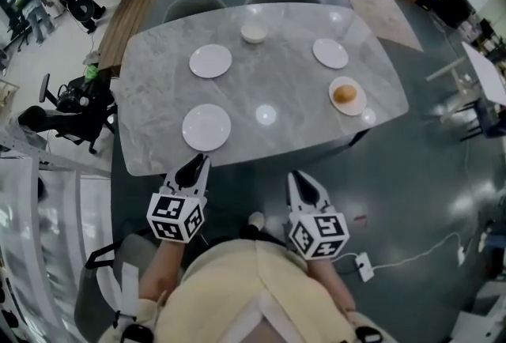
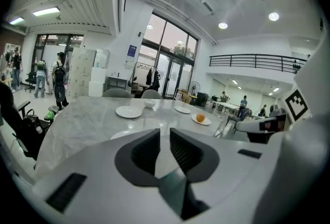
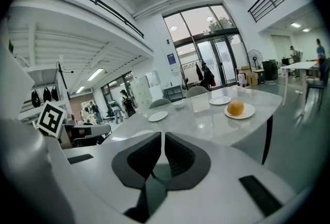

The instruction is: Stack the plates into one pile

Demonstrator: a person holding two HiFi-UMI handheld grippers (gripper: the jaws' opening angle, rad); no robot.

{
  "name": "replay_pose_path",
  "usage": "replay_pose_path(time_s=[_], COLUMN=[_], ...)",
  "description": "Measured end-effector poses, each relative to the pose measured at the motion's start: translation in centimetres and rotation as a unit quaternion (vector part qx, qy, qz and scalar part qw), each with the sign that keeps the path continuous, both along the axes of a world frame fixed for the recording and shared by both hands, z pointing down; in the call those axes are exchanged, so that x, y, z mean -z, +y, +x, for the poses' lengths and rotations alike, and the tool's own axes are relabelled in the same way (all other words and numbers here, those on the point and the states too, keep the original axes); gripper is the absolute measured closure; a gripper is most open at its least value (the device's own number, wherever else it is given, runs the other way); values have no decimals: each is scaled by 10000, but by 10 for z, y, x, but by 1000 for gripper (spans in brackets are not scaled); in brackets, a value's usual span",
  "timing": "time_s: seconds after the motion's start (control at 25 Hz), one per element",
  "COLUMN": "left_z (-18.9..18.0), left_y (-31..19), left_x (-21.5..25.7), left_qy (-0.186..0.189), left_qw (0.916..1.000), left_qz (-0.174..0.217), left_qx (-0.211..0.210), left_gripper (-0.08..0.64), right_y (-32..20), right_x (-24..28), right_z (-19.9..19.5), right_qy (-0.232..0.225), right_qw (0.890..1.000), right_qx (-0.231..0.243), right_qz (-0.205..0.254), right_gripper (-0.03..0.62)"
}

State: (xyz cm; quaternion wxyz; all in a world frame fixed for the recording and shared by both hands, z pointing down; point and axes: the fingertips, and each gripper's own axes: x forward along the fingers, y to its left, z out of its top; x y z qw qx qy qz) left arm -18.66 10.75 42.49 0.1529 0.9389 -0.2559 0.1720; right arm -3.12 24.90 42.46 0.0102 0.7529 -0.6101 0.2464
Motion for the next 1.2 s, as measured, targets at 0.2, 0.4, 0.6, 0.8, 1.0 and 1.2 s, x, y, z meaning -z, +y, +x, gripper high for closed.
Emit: replay_pose_path(time_s=[0.2, 0.4, 0.6, 0.8, 1.0, 1.2], left_z=[1, -10, -21, -27, -24, -30], left_y=[-25, -37, -43, -55, -78, -105], left_x=[-15, -29, -34, -56, -89, -113], left_qy=[-47, -53, -283, -371, -631, -781], left_qw=[9980, 9925, 9898, 9829, 9741, 9643], left_qz=[-197, -535, -571, -1073, -1530, -1822], left_qx=[596, 1095, 1277, 1451, 1539, 1758], left_gripper=[462, 414, 388, 388, 388, 388], right_y=[-17, -32, -46, -64, -92, -131], right_x=[-5, -12, -17, -29, -37, -41], right_z=[21, 29, 28, 26, 32, 38], right_qy=[26, -30, -109, -192, -190, -148], right_qw=[9997, 9990, 9978, 9963, 9946, 9917], right_qx=[229, 439, 624, 792, 934, 1155], right_qz=[-107, -119, -192, -287, -407, -554], right_gripper=[586, 586, 586, 586, 586, 586])
